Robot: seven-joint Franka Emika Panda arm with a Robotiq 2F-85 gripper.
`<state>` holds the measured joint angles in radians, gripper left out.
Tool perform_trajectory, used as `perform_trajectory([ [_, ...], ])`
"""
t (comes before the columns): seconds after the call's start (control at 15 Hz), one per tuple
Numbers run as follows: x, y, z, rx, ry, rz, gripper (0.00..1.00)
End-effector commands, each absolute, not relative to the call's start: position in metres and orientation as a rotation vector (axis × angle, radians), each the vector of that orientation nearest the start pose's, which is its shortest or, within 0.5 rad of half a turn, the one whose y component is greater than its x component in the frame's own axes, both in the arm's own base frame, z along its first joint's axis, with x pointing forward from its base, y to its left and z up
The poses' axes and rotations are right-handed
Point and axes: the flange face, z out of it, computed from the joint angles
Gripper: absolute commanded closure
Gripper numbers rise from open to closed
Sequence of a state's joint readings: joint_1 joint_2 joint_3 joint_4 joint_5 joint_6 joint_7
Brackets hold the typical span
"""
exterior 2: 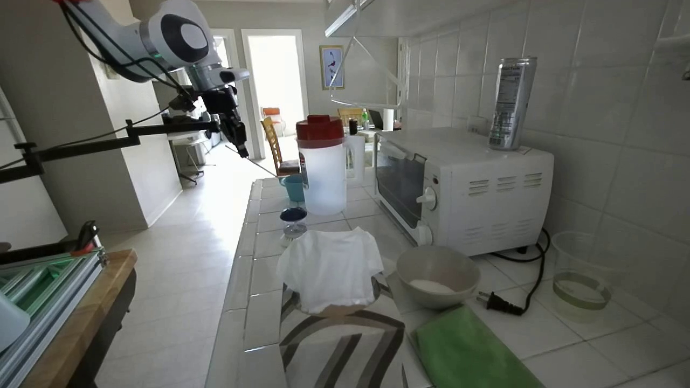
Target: Remove the wooden stirrer from the blue jug.
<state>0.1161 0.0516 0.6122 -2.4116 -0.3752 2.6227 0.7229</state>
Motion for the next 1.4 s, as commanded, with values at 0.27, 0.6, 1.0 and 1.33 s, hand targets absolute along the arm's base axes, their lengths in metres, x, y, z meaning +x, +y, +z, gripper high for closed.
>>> perform_trajectory([
  [0.27,0.378,0.301,0.375,-3.203,-0.682,-0.265,0.99],
  [0.6,0.377,0.268,0.359,-3.37,-0.72,-0.034,0.99],
  [1.0,0.386,0.265,0.302,-3.406,-0.6,-0.103,0.99],
  [1.33,0.403,0.261,0.273,-3.423,-0.421,-0.301,0.99],
])
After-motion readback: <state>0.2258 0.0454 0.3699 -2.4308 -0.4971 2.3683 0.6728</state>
